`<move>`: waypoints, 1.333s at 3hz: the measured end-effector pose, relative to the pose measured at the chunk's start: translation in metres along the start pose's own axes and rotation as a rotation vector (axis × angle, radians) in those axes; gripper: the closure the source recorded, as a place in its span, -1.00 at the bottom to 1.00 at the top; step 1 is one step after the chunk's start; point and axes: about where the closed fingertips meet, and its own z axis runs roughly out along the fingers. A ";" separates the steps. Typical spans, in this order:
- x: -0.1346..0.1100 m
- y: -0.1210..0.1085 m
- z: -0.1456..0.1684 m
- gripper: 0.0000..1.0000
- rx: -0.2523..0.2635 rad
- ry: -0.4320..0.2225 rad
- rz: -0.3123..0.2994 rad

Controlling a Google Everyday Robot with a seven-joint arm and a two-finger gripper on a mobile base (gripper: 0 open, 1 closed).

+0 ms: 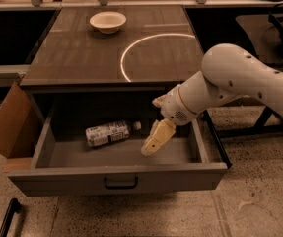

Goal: Pick blue plastic bottle from top drawer and place on counter

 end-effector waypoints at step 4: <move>-0.019 -0.050 0.113 -1.00 0.040 0.003 0.001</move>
Offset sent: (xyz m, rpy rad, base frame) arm 0.0551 0.0532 -0.0610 -0.0182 -0.0025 -0.0270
